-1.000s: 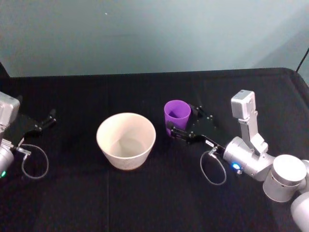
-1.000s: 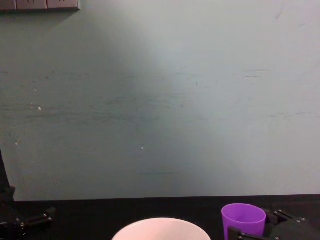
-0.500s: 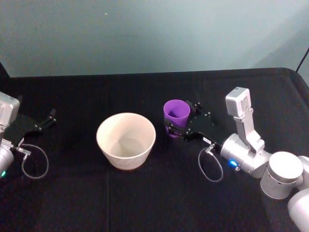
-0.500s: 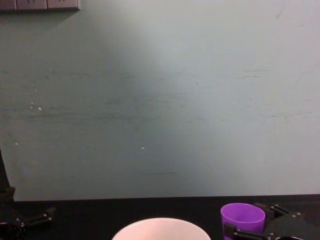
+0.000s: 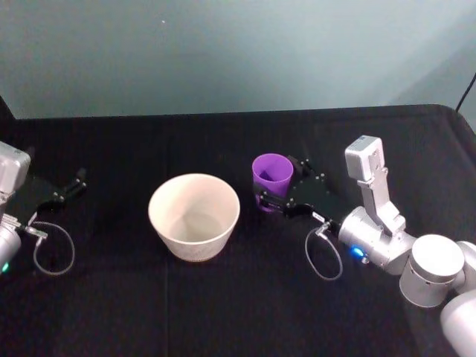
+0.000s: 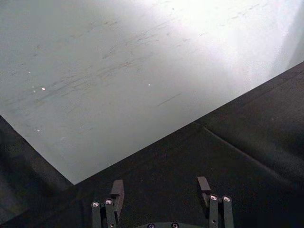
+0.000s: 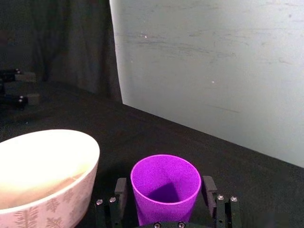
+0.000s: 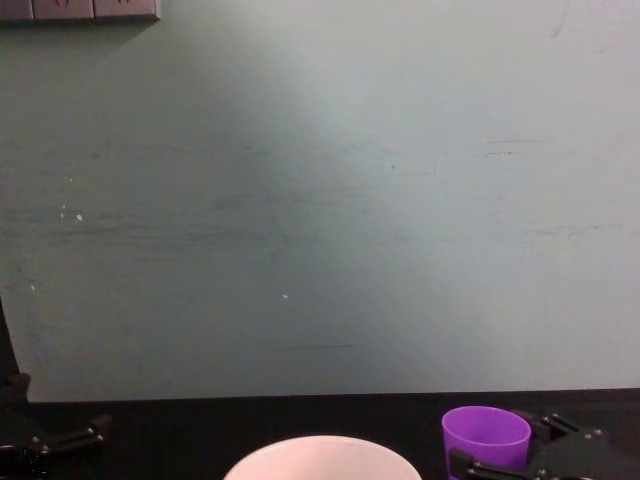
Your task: Pick up the cup and pour the mung beans from the cup into the bowl.
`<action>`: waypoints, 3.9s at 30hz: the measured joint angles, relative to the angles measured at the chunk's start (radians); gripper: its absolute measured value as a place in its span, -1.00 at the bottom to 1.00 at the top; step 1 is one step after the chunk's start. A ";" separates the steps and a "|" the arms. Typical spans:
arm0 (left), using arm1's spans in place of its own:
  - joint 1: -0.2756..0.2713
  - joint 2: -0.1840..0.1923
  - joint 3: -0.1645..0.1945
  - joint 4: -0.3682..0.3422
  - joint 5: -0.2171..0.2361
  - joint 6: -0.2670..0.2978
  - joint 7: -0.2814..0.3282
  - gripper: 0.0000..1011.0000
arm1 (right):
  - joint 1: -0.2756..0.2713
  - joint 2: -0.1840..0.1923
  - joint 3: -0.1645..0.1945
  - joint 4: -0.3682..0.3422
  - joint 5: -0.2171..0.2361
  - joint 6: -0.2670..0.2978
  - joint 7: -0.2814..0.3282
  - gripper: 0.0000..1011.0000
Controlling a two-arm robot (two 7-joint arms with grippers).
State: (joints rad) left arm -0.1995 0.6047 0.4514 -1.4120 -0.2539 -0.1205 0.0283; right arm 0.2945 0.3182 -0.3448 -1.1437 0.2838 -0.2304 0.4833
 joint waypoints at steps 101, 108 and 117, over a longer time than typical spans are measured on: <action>0.000 0.000 0.000 0.000 0.000 0.000 0.000 0.98 | -0.134 0.218 0.094 -0.521 0.244 0.233 0.013 0.42; 0.000 0.000 0.000 0.000 0.000 0.000 0.000 0.98 | -0.134 0.218 0.095 -0.520 0.243 0.233 0.012 0.42; 0.000 0.000 0.000 0.000 0.000 0.000 0.000 0.98 | -0.134 0.217 0.095 -0.520 0.241 0.233 0.011 0.42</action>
State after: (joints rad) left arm -0.1995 0.6047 0.4514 -1.4120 -0.2539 -0.1206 0.0283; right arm 0.1603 0.5350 -0.2497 -1.6640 0.5250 0.0024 0.4943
